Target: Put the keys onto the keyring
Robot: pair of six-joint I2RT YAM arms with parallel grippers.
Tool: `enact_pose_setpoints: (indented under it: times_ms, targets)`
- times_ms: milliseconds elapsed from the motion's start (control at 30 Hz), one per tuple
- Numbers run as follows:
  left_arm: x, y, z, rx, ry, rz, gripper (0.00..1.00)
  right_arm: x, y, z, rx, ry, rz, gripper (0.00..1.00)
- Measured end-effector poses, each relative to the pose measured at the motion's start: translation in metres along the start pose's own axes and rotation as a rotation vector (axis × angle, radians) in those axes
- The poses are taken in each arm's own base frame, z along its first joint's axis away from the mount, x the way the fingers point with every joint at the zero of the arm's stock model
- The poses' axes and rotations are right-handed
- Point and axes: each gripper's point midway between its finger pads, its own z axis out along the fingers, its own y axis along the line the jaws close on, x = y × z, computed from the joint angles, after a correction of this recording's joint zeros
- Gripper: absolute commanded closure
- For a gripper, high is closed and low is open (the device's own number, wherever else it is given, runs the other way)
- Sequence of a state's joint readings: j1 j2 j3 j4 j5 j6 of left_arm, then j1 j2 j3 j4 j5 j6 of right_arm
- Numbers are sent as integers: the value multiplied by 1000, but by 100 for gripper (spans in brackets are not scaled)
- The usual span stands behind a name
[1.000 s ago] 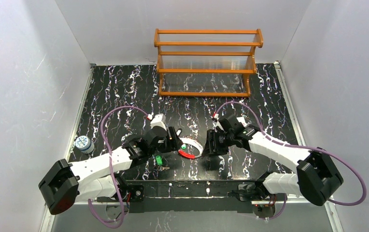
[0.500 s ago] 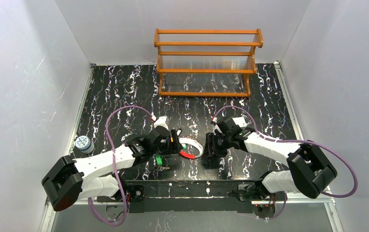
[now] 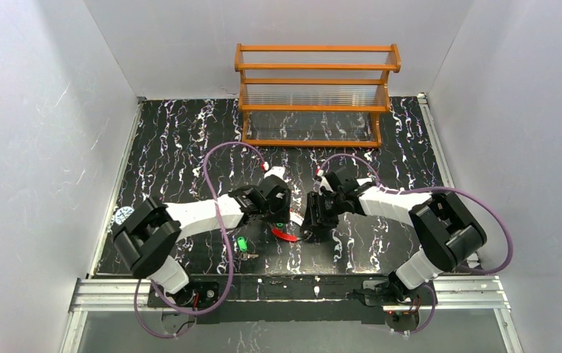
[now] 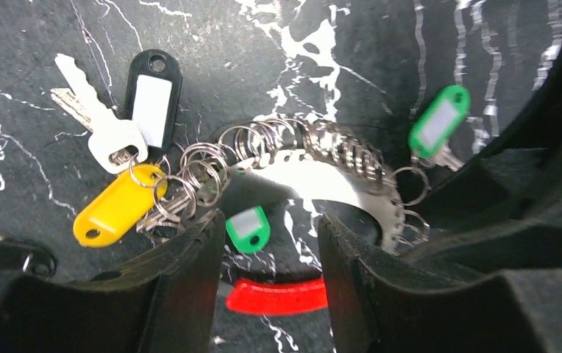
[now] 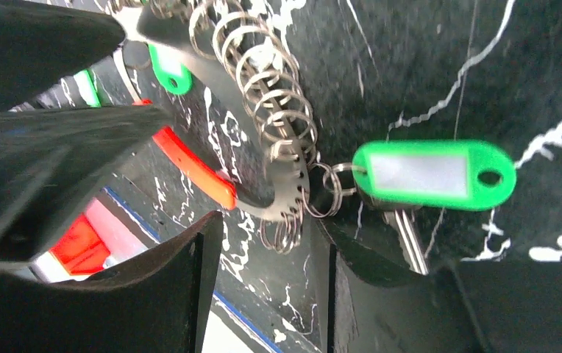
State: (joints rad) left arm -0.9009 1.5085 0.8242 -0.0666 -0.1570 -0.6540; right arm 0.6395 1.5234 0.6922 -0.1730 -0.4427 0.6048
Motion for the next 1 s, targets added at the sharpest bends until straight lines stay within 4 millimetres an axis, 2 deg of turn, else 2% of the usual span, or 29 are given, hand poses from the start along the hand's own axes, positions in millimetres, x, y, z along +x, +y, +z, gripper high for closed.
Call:
enact_pose_setpoints:
  times_ms: [100,133,267,333,500,633,767,900,1000]
  targets:
    - [12,6,17,-37,48,25,58,-11,2,4,-7,-2,-10,44]
    - [10,5,20,-35,45,25,59,-14,2,4,-6,-2,-16,44]
    - [9,2,24,-29,35,9,63,-28,2,7,0,-9,-28,44]
    - [16,5,25,-41,47,1,64,-38,3,10,1,-16,-46,45]
    - [22,-5,23,-39,39,-5,63,-61,11,20,-11,-24,-83,45]
    - [27,-11,19,-31,37,-10,56,-80,16,26,-9,-46,-113,43]
    - [31,-8,8,-46,41,-21,51,-91,11,23,36,-89,-143,40]
    - [23,-5,-6,-62,10,-31,50,-96,2,13,110,-139,-167,40]
    - [17,-3,-12,-69,-12,-36,49,-92,-3,-2,148,-174,-170,41]
